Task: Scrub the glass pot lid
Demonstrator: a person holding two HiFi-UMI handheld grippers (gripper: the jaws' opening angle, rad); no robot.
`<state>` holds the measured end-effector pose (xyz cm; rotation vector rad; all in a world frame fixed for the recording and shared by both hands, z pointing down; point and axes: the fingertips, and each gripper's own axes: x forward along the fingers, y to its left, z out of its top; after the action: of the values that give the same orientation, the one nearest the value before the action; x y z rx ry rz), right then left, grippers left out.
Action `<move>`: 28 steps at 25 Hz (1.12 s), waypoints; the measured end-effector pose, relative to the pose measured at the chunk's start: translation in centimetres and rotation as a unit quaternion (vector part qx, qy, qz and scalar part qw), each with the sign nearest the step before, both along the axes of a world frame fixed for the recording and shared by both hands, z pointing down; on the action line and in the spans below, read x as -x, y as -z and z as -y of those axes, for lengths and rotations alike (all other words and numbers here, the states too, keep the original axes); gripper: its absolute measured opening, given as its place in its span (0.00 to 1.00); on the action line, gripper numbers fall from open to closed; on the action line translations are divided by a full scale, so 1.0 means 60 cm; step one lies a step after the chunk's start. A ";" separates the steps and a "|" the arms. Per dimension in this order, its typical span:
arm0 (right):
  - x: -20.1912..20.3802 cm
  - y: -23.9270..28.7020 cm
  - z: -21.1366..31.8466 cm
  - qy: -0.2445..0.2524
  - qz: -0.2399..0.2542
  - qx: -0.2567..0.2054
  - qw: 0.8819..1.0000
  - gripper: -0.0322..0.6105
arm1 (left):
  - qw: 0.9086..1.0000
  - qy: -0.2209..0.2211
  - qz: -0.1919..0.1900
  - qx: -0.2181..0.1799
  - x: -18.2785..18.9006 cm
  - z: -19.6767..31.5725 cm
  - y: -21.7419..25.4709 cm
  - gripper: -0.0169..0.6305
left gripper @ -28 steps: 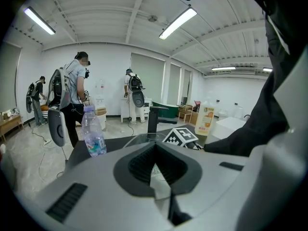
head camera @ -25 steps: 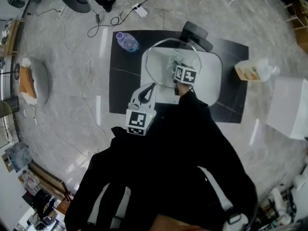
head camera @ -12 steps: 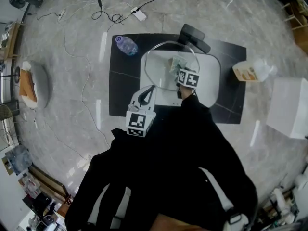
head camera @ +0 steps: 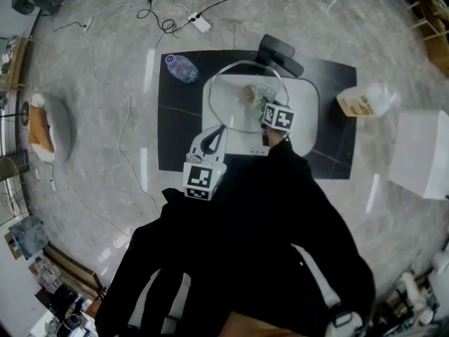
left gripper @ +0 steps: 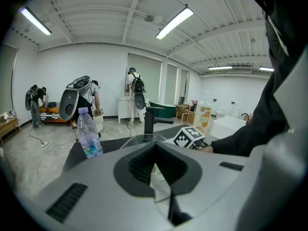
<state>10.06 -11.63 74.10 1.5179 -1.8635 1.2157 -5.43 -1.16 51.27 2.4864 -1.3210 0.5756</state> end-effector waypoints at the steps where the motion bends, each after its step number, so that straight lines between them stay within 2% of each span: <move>1: -0.004 0.000 -0.002 -0.001 -0.001 0.000 1.000 0.15 | 1.000 0.000 0.000 0.000 0.000 -0.001 0.000 0.02; 17: -0.051 0.010 -0.015 -0.015 -0.023 -0.005 1.000 0.15 | 1.000 0.005 0.002 0.001 0.002 -0.003 -0.002 0.02; 28: -0.085 0.020 -0.028 -0.043 -0.040 -0.006 0.998 0.15 | 1.000 0.005 0.001 0.000 0.002 -0.005 -0.004 0.02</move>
<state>15.18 -9.95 72.90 1.6431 -1.7732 1.1652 -5.54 -0.88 51.49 2.4793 -1.3327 0.5756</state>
